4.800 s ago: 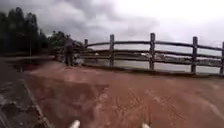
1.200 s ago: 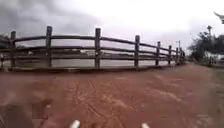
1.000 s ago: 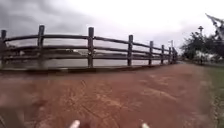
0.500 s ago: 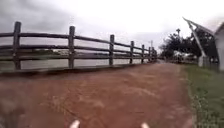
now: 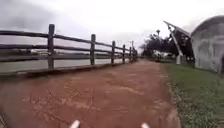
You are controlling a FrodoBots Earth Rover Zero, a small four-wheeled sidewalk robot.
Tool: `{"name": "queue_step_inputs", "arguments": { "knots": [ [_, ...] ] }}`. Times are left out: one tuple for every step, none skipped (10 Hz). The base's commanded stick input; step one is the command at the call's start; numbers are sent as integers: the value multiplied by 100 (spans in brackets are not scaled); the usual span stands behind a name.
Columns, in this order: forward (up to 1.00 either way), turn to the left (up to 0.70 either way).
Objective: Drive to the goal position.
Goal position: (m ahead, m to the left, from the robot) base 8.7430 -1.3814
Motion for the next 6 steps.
{"name": "queue_step_inputs", "arguments": {
  "knots": [
    [70,-27],
    [70,-27],
    [70,-27],
    [70,-27],
    [70,-9],
    [70,0]
  ]
}}
